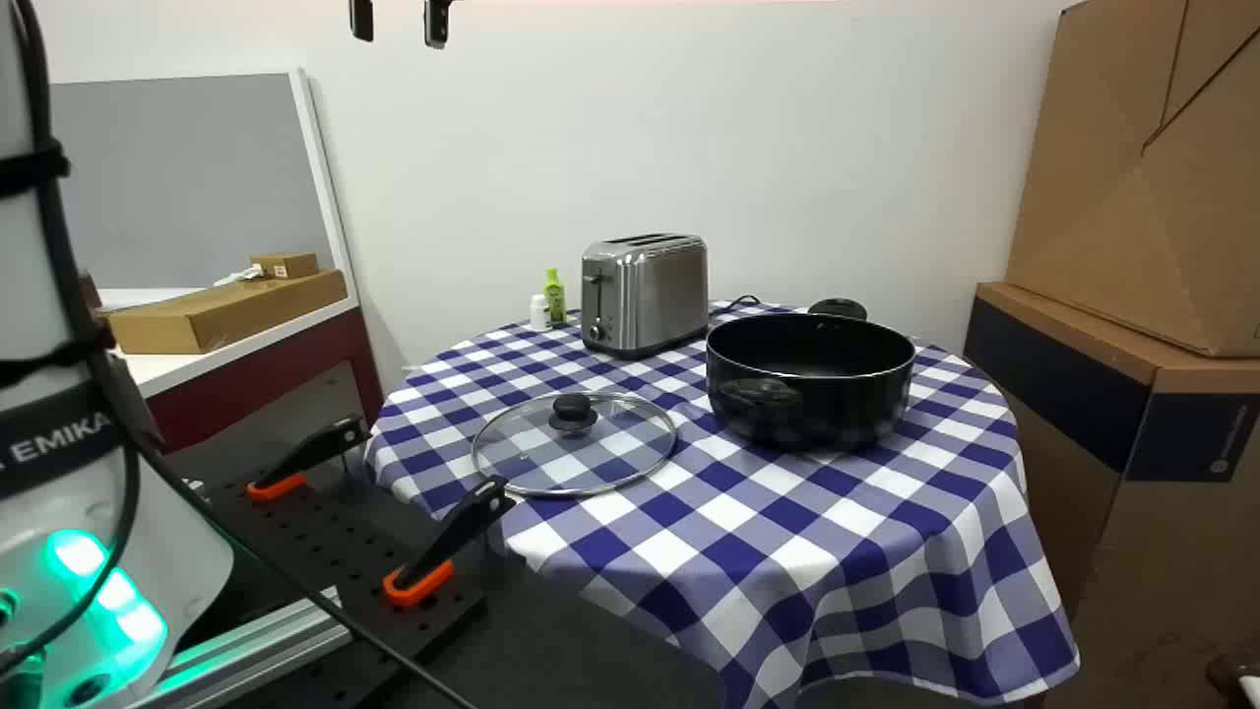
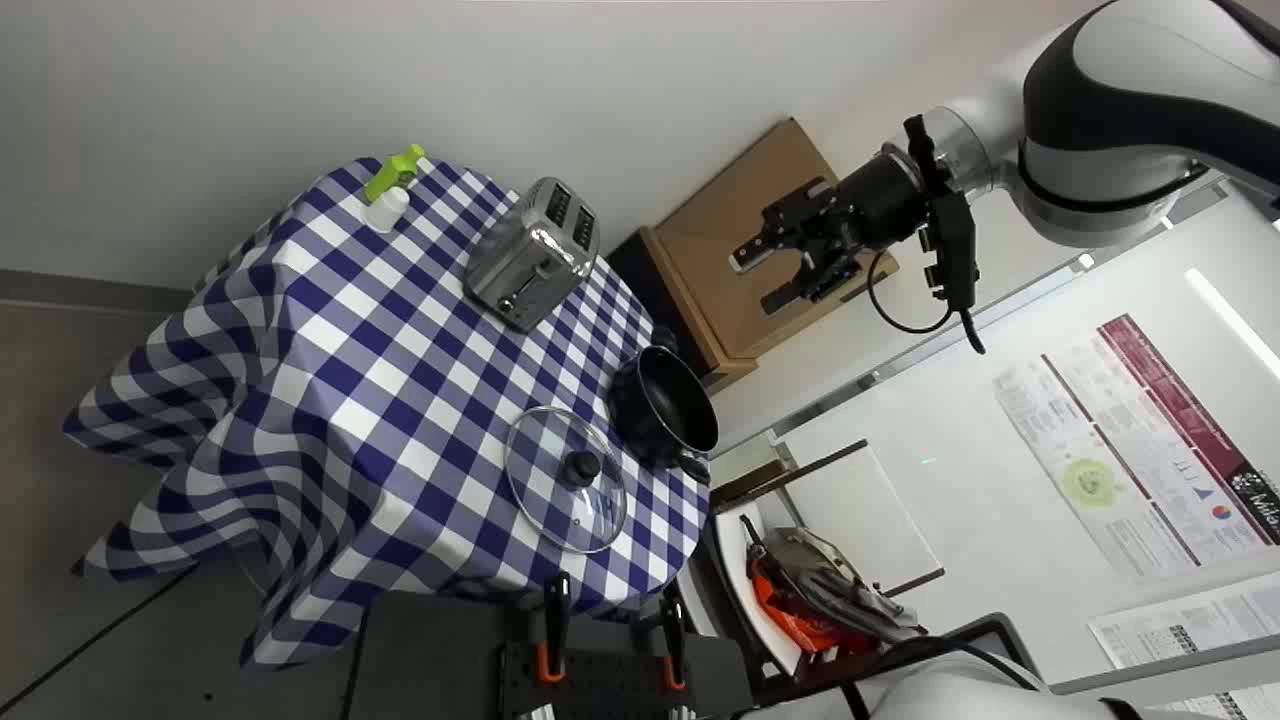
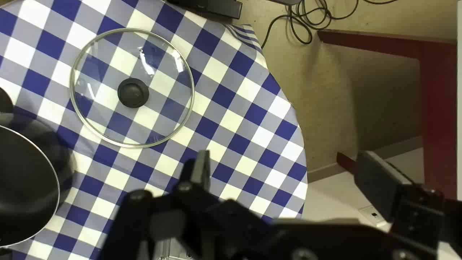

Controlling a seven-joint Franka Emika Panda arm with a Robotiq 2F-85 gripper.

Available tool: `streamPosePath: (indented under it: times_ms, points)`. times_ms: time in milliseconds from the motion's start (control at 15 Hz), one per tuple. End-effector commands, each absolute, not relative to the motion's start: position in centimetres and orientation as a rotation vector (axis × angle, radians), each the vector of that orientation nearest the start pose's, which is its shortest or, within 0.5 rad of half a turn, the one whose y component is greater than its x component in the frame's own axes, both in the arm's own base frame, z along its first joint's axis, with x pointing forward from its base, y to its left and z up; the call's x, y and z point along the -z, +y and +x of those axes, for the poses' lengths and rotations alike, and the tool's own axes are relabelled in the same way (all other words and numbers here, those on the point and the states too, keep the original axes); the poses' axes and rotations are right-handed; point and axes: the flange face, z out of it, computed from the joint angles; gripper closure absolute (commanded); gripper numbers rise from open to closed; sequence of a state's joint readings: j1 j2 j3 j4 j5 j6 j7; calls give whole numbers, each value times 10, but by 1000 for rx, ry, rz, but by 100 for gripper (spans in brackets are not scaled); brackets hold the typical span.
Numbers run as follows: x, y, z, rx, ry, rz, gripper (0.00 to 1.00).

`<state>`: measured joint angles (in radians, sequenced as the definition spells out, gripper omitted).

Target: Push the lever on the toaster downwards

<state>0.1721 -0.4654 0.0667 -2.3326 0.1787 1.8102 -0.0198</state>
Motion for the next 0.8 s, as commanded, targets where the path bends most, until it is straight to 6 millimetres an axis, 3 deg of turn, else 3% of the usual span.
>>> streamPosePath:
  times_ms: [0,267,333,400,733]
  points:
    - [-508,113,390,-109,-305,-2989,0]
    - [-507,101,390,-81,-267,-2994,0]
    - [-505,98,393,-61,-244,-3007,6]
    - [-504,95,395,-50,-233,-3014,26]
    - [-491,82,425,132,-183,-3083,63]
